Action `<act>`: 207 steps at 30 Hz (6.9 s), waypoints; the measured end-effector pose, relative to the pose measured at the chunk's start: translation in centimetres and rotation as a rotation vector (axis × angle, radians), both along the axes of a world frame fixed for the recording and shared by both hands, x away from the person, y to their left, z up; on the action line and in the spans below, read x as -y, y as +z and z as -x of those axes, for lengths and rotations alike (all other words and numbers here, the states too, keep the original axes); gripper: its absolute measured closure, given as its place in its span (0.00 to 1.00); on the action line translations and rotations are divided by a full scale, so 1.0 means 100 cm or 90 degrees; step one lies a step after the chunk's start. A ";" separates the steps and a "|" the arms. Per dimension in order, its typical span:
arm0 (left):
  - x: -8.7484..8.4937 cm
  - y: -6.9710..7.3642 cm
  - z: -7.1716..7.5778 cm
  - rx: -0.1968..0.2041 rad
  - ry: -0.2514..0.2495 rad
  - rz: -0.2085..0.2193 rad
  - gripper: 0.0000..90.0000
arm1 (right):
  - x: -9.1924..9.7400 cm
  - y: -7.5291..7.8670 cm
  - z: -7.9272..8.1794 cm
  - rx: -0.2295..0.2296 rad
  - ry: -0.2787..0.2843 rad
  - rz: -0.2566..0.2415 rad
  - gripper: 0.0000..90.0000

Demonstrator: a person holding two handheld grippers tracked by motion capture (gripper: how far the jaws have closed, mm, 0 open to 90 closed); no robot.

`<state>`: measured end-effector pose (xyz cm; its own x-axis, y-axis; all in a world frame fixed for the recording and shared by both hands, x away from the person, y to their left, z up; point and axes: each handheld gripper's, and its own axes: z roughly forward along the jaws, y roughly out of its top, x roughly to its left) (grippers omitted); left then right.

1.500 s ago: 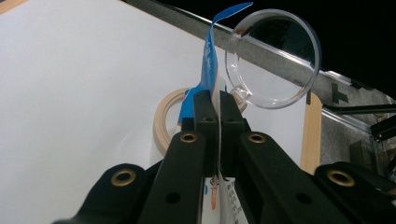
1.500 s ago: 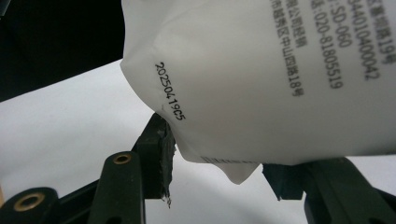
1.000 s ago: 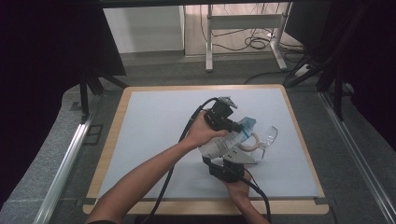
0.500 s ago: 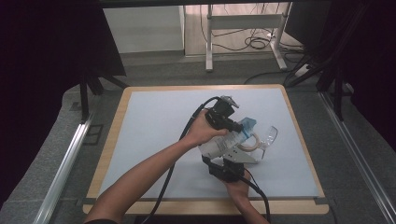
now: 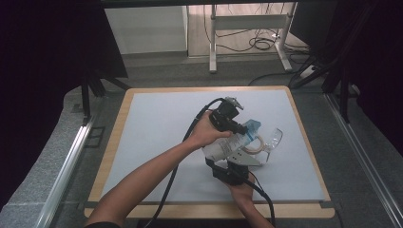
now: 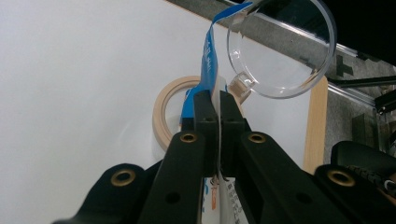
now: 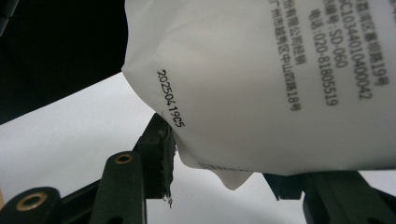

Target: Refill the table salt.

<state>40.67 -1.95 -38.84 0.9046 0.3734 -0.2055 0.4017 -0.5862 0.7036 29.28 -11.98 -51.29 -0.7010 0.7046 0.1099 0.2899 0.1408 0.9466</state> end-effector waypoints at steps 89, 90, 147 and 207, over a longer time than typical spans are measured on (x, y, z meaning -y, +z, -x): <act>0.018 0.009 -0.026 -0.040 -0.055 -0.068 1.00 | -0.002 0.014 -0.005 -0.034 -0.018 -0.052 0.56; 0.018 0.009 -0.026 -0.039 -0.055 -0.069 1.00 | -0.002 0.015 -0.005 -0.031 -0.019 -0.051 0.56; 0.021 0.014 -0.027 -0.037 -0.068 -0.095 1.00 | -0.008 0.015 -0.011 -0.016 -0.034 -0.013 0.56; 0.030 0.020 -0.027 -0.045 -0.063 -0.126 1.00 | -0.011 0.024 -0.015 -0.022 -0.033 -0.037 0.56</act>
<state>43.36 -4.93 -36.82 0.9247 0.3230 -0.2016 0.3800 -0.7491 0.5426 30.81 -10.89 -48.89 -0.6585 0.7318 0.1758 0.3284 0.0692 0.9420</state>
